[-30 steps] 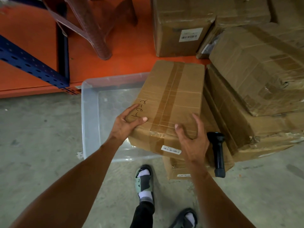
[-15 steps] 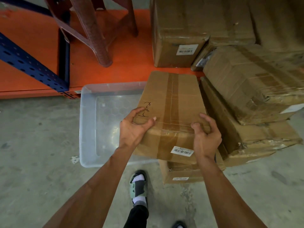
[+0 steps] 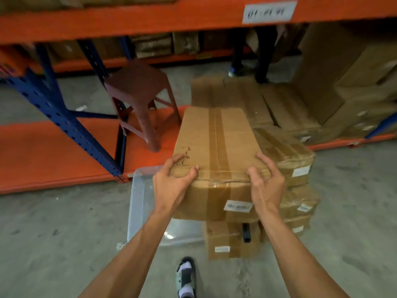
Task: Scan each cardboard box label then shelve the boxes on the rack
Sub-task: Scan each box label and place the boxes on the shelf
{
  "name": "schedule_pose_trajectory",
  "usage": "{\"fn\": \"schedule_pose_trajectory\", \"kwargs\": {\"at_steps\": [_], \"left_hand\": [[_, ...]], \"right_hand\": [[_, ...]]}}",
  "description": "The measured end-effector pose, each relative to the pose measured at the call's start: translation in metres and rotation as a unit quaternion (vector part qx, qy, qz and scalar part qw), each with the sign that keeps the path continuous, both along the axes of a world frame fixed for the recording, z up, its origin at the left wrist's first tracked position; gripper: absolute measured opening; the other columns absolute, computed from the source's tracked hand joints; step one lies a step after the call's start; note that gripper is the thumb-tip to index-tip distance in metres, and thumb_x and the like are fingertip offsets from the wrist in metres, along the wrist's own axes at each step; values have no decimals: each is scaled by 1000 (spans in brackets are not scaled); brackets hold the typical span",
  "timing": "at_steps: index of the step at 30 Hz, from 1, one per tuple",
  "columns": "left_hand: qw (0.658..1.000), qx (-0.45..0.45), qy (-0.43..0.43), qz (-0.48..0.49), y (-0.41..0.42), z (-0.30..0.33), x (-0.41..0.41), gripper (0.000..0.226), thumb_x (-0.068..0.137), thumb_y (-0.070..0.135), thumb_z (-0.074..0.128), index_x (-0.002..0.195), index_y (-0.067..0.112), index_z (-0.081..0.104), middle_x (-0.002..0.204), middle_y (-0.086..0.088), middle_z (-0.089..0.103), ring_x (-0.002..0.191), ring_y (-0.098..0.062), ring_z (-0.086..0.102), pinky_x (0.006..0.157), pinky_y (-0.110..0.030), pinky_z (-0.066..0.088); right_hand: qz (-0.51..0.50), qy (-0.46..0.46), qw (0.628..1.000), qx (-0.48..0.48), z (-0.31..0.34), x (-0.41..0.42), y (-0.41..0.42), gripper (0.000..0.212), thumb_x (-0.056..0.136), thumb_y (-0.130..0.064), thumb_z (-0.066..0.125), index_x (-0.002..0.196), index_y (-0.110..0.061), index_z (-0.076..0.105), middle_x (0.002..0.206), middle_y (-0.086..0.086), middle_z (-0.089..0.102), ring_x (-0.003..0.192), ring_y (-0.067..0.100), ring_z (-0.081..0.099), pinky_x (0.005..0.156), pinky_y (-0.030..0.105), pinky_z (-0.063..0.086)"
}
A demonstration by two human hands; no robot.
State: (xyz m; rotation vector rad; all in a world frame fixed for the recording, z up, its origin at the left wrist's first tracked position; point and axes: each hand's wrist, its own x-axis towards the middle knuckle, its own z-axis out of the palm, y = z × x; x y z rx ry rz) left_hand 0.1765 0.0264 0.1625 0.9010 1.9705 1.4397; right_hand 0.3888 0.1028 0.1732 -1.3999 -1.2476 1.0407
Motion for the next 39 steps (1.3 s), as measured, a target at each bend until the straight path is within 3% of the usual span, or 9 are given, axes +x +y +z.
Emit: {"fn": "schedule_pose_trajectory", "kwargs": {"at_steps": [3, 6, 11, 16, 22, 29, 33, 37, 39], "left_hand": [[998, 60, 34, 2, -17, 70, 29, 49, 64, 60, 83, 108, 45, 70, 101, 27, 71, 93, 9, 65, 78, -8, 50], [991, 121, 56, 11, -28, 140, 55, 44, 64, 53, 87, 104, 45, 72, 98, 32, 70, 90, 10, 66, 74, -3, 47], [974, 203, 99, 26, -46, 253, 77, 46, 61, 61, 82, 103, 43, 74, 96, 35, 69, 86, 10, 67, 71, -3, 47], [947, 269, 170, 41, -58, 354, 72, 42, 72, 47, 86, 110, 36, 73, 98, 40, 65, 92, 16, 62, 71, -3, 47], [920, 322, 214, 67, -45, 453, 29, 44, 76, 48, 83, 115, 32, 71, 105, 28, 62, 97, 19, 56, 75, -7, 49], [906, 334, 232, 117, 12, 490, -73, 49, 74, 58, 79, 115, 32, 72, 101, 24, 65, 93, 19, 58, 74, -6, 48], [912, 311, 234, 131, 59, 499, -150, 48, 75, 60, 77, 114, 32, 72, 102, 17, 66, 95, 7, 60, 92, -32, 54], [915, 298, 245, 117, 109, 508, -219, 37, 75, 62, 75, 105, 41, 69, 95, 27, 59, 96, 3, 60, 95, -39, 53], [918, 295, 241, 111, 134, 511, -246, 37, 73, 67, 72, 101, 43, 68, 94, 25, 60, 95, 5, 57, 97, -45, 52]], "right_hand": [[21, 25, 998, 53, 72, 30, -10, 41, 79, -22, 72, 118, -35, 71, 110, -14, 70, 93, -10, 67, 68, 8, 53], [16, 40, 995, 89, 144, 54, -18, 39, 81, -17, 75, 117, -32, 74, 104, -9, 71, 88, -13, 65, 61, 1, 46], [9, 53, 986, 156, 254, 75, -34, 52, 69, -38, 63, 119, -33, 75, 106, -4, 69, 88, 5, 60, 72, 24, 46], [0, 84, 967, 242, 343, 67, -38, 47, 72, -37, 64, 118, -36, 75, 101, -15, 69, 87, -10, 60, 70, 11, 43], [24, 132, 941, 312, 439, 18, -15, 47, 75, -39, 64, 121, -32, 73, 103, -17, 66, 93, -7, 57, 74, 24, 49], [49, 121, 933, 334, 487, -91, 55, 52, 75, -41, 64, 124, -27, 76, 108, -4, 72, 101, 17, 64, 92, 45, 56], [55, 123, 938, 320, 494, -172, 104, 52, 75, -41, 62, 122, -28, 76, 106, -9, 69, 95, 6, 61, 85, 10, 43], [47, 122, 947, 294, 496, -240, 153, 49, 72, -43, 62, 116, -29, 79, 102, -9, 69, 104, 17, 60, 93, 35, 49], [42, 123, 949, 288, 497, -267, 177, 47, 71, -43, 62, 113, -30, 78, 102, -8, 69, 103, 16, 59, 82, 20, 43]]}}
